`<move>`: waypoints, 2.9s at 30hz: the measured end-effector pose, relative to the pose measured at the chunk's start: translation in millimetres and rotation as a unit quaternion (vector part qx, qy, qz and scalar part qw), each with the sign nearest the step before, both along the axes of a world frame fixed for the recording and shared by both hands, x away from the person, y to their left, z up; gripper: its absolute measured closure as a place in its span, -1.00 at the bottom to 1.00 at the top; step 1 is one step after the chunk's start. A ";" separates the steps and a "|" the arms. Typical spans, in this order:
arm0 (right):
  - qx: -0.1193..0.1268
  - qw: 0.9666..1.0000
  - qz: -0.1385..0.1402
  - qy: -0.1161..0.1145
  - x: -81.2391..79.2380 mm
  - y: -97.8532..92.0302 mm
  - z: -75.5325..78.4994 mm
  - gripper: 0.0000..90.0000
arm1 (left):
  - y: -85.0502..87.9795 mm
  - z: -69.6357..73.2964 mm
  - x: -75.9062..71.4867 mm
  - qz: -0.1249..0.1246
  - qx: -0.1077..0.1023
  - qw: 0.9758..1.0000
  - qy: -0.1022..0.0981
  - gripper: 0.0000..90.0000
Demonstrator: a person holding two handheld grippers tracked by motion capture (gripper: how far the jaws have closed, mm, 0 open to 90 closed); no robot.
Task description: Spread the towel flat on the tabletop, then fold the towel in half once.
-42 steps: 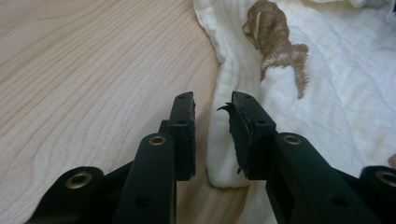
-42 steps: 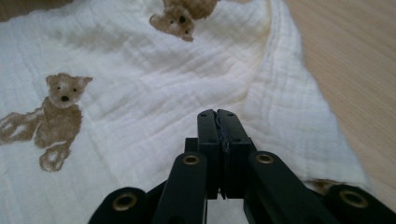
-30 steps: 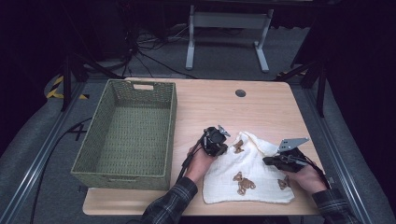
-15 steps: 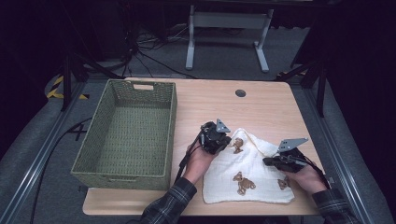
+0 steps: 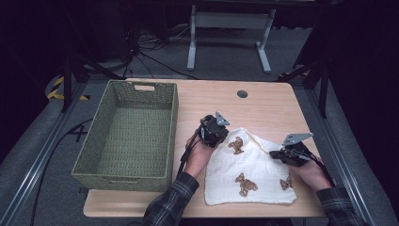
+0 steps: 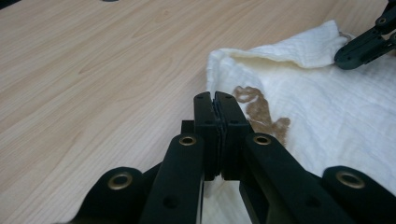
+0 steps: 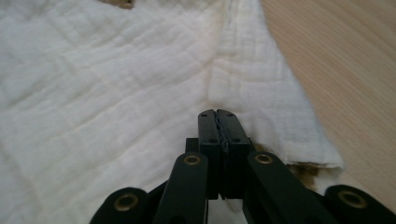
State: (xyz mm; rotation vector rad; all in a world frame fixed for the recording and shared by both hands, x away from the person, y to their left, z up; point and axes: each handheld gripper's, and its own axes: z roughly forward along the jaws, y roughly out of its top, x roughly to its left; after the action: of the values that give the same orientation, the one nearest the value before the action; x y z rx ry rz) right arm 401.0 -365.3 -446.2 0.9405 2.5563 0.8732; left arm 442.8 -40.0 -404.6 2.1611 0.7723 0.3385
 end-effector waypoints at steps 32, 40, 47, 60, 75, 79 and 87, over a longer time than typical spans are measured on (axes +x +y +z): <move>0.058 0.994 -0.086 -0.043 63.6 -37.0 7.9 0.55 | 12.1 -39.2 37.9 0.079 0.021 0.996 0.045 0.45; 0.063 0.993 -0.093 -0.040 71.9 -39.6 2.8 0.45 | 13.0 -49.3 39.2 0.084 0.031 0.994 0.056 0.35; 0.060 0.994 -0.088 -0.036 79.6 -31.0 -3.8 0.34 | 13.6 -51.2 39.5 0.085 0.030 0.994 0.055 0.31; 0.031 0.993 -0.099 -0.051 81.1 -31.6 -7.8 0.16 | 15.1 -55.4 42.1 0.100 0.038 0.993 0.053 0.35; 0.057 0.995 -0.080 -0.021 74.9 -35.8 -0.7 0.89 | 14.6 -45.0 37.1 0.090 0.018 0.994 0.058 0.90; 0.066 0.994 -0.076 -0.031 67.8 -37.0 7.7 0.89 | 15.3 -35.7 30.7 0.086 0.007 0.995 0.055 0.90; 0.080 0.994 -0.068 -0.042 53.4 -40.5 19.7 0.89 | 21.2 -25.1 20.0 0.087 0.004 0.995 0.044 0.90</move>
State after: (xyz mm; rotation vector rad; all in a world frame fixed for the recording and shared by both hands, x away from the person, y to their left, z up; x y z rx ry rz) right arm 454.3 -405.8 -426.5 1.0841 2.3491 1.0661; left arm 462.8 -18.9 -429.8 2.1328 1.0152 0.3379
